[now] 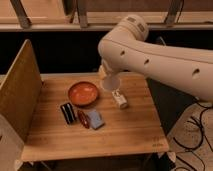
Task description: Place the ceramic cup over the eraser
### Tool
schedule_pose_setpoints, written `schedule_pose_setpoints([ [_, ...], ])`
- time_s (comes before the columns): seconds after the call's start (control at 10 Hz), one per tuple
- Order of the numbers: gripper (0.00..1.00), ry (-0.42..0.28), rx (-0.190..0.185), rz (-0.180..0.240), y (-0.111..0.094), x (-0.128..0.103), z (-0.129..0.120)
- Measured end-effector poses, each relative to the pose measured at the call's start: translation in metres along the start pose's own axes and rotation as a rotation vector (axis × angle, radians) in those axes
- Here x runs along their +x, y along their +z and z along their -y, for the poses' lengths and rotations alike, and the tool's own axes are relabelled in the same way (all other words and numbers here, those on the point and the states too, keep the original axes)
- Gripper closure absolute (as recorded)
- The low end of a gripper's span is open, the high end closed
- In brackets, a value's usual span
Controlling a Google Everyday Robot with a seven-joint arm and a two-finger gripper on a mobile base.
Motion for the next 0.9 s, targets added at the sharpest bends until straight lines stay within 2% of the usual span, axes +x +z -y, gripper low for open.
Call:
schedule_pose_setpoints([
  [0.4,1.00,0.000,-0.001,0.001,-0.001,-0.001,0.001],
  [0.6,1.00,0.000,-0.014,0.006,0.001,-0.001,0.000],
  [0.7,1.00,-0.007,-0.035,0.019,0.005,-0.006,-0.004],
  [0.9,1.00,-0.073,-0.165,0.065,0.031,-0.031,-0.052],
])
